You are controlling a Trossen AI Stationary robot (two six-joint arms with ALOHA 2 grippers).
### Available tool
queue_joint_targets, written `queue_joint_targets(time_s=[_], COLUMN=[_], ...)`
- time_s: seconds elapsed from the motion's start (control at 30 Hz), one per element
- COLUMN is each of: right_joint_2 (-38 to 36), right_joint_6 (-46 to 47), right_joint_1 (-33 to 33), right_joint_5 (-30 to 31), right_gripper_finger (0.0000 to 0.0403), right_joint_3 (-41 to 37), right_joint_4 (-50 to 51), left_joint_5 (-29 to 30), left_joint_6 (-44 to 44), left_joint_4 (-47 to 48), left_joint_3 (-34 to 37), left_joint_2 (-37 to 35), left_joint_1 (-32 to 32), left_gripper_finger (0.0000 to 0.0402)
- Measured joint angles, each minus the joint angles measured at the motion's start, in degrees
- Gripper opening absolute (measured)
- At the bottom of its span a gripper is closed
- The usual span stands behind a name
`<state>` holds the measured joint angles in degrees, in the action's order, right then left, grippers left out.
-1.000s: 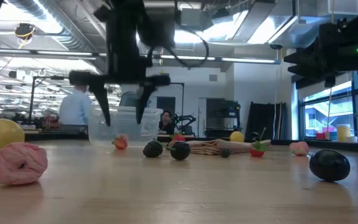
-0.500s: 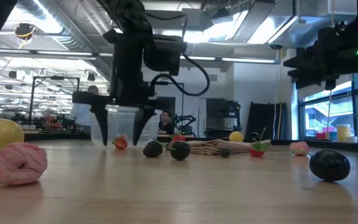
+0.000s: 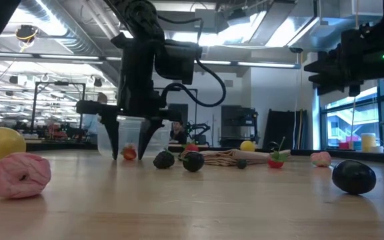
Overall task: Pick and placing Produce into tupperware
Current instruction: Put the strawberry into the transparent bin
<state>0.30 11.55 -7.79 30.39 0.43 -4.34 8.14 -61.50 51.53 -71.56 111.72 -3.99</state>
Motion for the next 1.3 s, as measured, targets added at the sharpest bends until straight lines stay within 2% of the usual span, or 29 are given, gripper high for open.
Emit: queue_joint_targets(time_s=[0.7,1.07,1.13,1.3], right_joint_2=[0.00,0.00,0.00,0.00], right_joint_6=[-0.02,-0.02,-0.02,-0.02], right_joint_1=[0.00,0.00,0.00,-0.02], right_joint_5=[0.00,0.00,0.00,0.02], right_gripper_finger=[0.0234,0.0234,0.0234,0.0234], right_joint_3=[0.00,0.00,0.00,0.00], right_joint_4=[-0.02,-0.02,-0.02,-0.04], left_joint_5=[-0.08,-0.30,-2.64,-12.83], left_joint_6=[1.50,2.87,3.27,8.79], left_joint_4=[-0.15,0.74,4.31,10.33], left_joint_3=[0.08,-0.18,-1.60,-8.19], left_joint_2=[0.07,0.10,0.36,-0.46], left_joint_1=[0.00,0.02,-0.02,-0.96], left_gripper_finger=[0.0112,0.0109,0.0101,0.0092])
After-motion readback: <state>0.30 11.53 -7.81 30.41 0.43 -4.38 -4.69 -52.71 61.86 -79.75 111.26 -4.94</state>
